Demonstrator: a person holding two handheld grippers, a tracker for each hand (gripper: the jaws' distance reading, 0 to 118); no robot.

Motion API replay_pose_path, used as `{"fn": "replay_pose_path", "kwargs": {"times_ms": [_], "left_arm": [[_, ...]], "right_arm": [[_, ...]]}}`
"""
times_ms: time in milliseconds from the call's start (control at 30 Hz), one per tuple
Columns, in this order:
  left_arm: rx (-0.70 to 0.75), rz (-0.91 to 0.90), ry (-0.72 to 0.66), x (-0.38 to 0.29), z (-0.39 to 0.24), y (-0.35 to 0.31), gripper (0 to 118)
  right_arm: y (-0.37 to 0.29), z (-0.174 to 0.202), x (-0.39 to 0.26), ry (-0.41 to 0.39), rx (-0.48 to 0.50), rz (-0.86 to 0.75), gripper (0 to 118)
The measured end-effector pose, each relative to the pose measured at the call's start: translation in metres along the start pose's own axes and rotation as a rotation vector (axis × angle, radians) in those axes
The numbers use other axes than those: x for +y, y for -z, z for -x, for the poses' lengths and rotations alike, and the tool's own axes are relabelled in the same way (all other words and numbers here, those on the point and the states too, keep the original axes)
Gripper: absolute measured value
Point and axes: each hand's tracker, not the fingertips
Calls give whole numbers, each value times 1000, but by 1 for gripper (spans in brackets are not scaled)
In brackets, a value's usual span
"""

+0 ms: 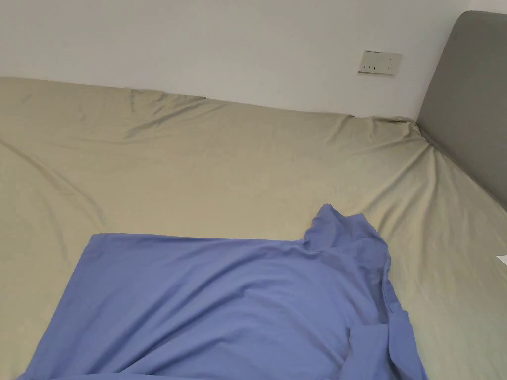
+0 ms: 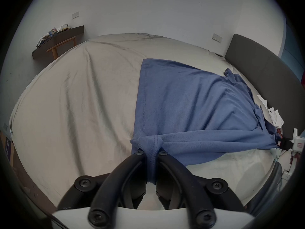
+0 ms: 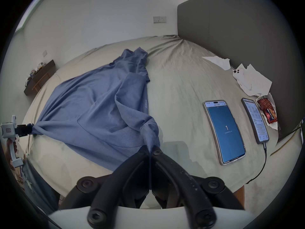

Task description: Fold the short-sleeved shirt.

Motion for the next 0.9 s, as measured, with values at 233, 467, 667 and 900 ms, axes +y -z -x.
{"fn": "replay_pose_path", "kwargs": {"times_ms": [233, 467, 667, 900], "left_arm": [[29, 95, 55, -1, -6, 18, 7], [28, 93, 33, -3, -4, 17, 9], [94, 33, 59, -16, 2, 22, 81], [64, -58, -73, -27, 6, -32, 95]], "right_arm": [[16, 15, 10, -87, -65, 98, 3], [32, 19, 4, -80, -65, 153, 10], [34, 7, -5, -15, -155, 99, 106], [-26, -8, -12, 231, -17, -101, 116]]}}
